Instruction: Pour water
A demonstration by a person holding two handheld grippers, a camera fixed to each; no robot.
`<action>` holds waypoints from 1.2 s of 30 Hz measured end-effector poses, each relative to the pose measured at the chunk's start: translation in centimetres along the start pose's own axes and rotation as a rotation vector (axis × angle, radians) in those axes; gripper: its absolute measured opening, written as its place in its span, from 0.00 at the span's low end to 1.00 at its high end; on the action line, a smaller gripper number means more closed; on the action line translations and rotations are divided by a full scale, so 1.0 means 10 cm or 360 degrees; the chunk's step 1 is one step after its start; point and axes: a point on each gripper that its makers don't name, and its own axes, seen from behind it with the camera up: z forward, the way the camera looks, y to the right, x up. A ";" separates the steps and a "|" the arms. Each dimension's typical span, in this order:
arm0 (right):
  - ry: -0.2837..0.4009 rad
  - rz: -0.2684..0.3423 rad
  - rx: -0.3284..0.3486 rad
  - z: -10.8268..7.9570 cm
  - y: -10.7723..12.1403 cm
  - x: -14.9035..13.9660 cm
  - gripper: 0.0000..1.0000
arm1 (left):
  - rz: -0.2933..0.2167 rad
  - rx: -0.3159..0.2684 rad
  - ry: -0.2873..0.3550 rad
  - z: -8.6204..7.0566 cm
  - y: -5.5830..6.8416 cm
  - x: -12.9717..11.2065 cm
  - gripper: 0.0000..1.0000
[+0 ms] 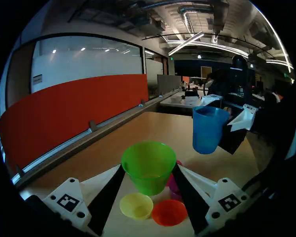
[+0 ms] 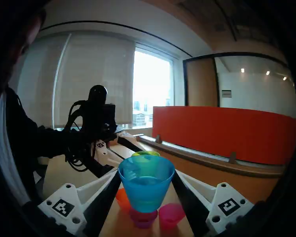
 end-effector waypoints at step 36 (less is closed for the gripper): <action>0.0020 -0.0006 0.0035 0.08 -0.07 0.11 0.91 | -0.0105 0.0083 0.0300 -0.23 -0.12 0.31 0.86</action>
